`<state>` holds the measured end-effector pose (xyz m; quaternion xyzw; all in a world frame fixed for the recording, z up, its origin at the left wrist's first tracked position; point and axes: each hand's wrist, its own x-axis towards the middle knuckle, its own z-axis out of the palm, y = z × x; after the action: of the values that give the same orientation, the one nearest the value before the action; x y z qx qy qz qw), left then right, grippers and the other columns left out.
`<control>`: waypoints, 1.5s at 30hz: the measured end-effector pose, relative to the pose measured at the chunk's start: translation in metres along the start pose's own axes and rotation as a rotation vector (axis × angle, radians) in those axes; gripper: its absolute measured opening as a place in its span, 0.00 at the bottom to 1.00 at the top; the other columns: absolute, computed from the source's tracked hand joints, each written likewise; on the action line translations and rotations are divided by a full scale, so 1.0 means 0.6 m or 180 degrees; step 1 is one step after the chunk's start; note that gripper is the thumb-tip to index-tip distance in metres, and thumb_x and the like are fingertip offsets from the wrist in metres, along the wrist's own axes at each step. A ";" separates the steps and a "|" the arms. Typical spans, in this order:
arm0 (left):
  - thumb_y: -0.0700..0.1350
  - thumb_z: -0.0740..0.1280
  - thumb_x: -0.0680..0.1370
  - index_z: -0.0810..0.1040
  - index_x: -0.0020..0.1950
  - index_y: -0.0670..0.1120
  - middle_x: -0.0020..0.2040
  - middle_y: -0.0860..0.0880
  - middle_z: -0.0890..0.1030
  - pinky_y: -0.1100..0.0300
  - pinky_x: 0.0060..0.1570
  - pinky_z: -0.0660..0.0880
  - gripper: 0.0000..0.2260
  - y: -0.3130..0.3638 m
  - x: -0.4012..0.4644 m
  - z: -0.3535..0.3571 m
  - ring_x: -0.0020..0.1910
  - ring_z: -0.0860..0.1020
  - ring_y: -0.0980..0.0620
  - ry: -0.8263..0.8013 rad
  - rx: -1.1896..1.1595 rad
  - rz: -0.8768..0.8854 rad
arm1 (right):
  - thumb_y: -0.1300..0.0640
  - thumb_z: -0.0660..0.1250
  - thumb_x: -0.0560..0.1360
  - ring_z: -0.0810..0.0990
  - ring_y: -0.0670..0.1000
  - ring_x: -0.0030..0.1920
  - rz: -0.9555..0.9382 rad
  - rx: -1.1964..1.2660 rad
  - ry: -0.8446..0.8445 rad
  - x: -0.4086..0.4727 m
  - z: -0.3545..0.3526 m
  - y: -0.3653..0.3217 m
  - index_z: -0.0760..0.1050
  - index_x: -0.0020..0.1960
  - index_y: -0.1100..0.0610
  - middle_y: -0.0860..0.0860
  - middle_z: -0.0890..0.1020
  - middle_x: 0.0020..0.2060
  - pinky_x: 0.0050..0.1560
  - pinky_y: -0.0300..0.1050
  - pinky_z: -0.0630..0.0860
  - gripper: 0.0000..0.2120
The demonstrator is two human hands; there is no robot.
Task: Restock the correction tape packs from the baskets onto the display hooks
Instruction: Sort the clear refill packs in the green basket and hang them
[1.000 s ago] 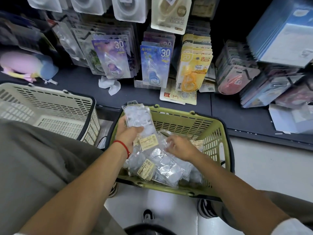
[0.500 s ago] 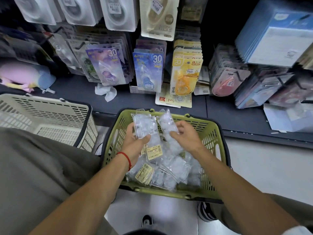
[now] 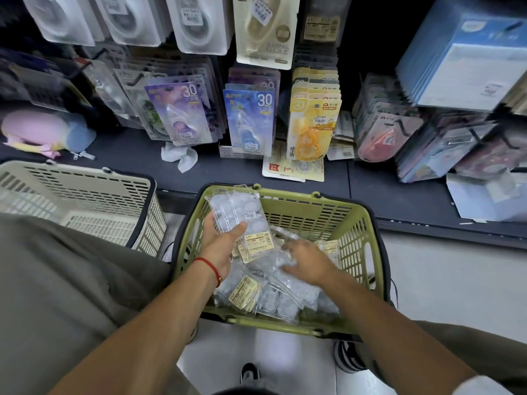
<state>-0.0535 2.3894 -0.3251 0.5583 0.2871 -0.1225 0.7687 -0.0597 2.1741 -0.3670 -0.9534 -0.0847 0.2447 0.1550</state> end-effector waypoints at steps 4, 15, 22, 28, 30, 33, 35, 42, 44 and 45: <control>0.36 0.75 0.76 0.74 0.68 0.59 0.58 0.51 0.87 0.38 0.55 0.82 0.26 0.004 0.010 -0.005 0.54 0.86 0.44 0.0124 -0.0057 0.0029 | 0.45 0.75 0.76 0.66 0.60 0.72 -0.0406 -0.0901 -0.0333 -0.009 0.045 0.007 0.60 0.81 0.55 0.57 0.67 0.73 0.72 0.56 0.69 0.41; 0.45 0.74 0.67 0.78 0.57 0.64 0.52 0.53 0.88 0.44 0.44 0.84 0.22 0.016 -0.015 0.002 0.48 0.88 0.46 0.0326 0.0028 0.0358 | 0.59 0.65 0.82 0.83 0.60 0.45 0.1100 0.3884 0.0274 -0.037 -0.100 0.075 0.80 0.53 0.65 0.63 0.82 0.50 0.44 0.52 0.78 0.09; 0.47 0.77 0.65 0.72 0.72 0.60 0.70 0.51 0.80 0.31 0.69 0.71 0.35 0.066 -0.065 0.075 0.69 0.77 0.42 -0.0403 -0.0194 0.0563 | 0.49 0.73 0.79 0.87 0.59 0.55 0.0081 0.3686 0.1069 -0.041 -0.206 -0.025 0.84 0.53 0.43 0.52 0.88 0.54 0.61 0.62 0.82 0.04; 0.55 0.82 0.65 0.71 0.72 0.58 0.70 0.50 0.80 0.40 0.66 0.78 0.39 0.175 -0.092 0.139 0.66 0.81 0.47 -0.0789 -0.0167 0.1376 | 0.46 0.73 0.78 0.88 0.57 0.55 -0.0405 0.3483 0.1347 -0.076 -0.331 -0.080 0.82 0.62 0.49 0.52 0.89 0.54 0.62 0.65 0.81 0.15; 0.59 0.84 0.63 0.68 0.74 0.61 0.73 0.51 0.77 0.40 0.69 0.75 0.43 0.219 -0.097 0.154 0.70 0.78 0.47 -0.0892 0.0036 0.1644 | 0.44 0.73 0.76 0.89 0.56 0.54 -0.0629 0.3393 0.1408 -0.093 -0.376 -0.092 0.82 0.62 0.48 0.52 0.89 0.54 0.59 0.63 0.83 0.16; 0.60 0.83 0.66 0.68 0.72 0.67 0.72 0.58 0.76 0.47 0.69 0.75 0.39 0.282 -0.096 0.174 0.71 0.76 0.55 -0.0993 0.0353 0.2073 | 0.45 0.74 0.76 0.89 0.56 0.53 -0.0874 0.3359 0.1615 -0.111 -0.434 -0.100 0.81 0.61 0.49 0.52 0.89 0.53 0.58 0.62 0.83 0.16; 0.58 0.82 0.69 0.68 0.62 0.77 0.68 0.69 0.72 0.60 0.62 0.74 0.31 0.323 -0.095 0.186 0.64 0.74 0.72 -0.0913 0.0612 0.2387 | 0.43 0.74 0.73 0.88 0.56 0.47 -0.0869 0.3267 0.1966 -0.115 -0.464 -0.103 0.78 0.56 0.54 0.49 0.89 0.46 0.52 0.62 0.84 0.18; 0.54 0.79 0.73 0.64 0.75 0.62 0.70 0.61 0.74 0.59 0.64 0.74 0.36 0.412 -0.068 0.180 0.66 0.75 0.63 -0.0470 0.1373 0.3423 | 0.51 0.67 0.82 0.86 0.70 0.46 -0.0890 0.3513 0.2577 -0.100 -0.516 -0.101 0.79 0.43 0.49 0.62 0.84 0.41 0.42 0.65 0.82 0.09; 0.60 0.78 0.71 0.63 0.76 0.63 0.73 0.58 0.73 0.61 0.64 0.72 0.37 0.408 -0.061 0.174 0.69 0.74 0.59 -0.0444 0.1326 0.3490 | 0.53 0.66 0.84 0.86 0.69 0.49 -0.0904 0.3690 0.2534 -0.093 -0.520 -0.108 0.82 0.46 0.48 0.60 0.87 0.44 0.44 0.69 0.82 0.10; 0.63 0.78 0.70 0.63 0.76 0.64 0.73 0.59 0.72 0.65 0.62 0.70 0.38 0.406 -0.060 0.173 0.69 0.73 0.62 -0.0429 0.1324 0.3488 | 0.54 0.66 0.84 0.87 0.68 0.49 -0.0886 0.3785 0.2511 -0.090 -0.521 -0.111 0.83 0.48 0.48 0.60 0.88 0.46 0.45 0.71 0.82 0.09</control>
<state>0.0730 2.3725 -0.0901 0.7552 -0.1228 0.2036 0.6108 0.0420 2.1444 -0.0605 -0.7056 0.0043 -0.1346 0.6957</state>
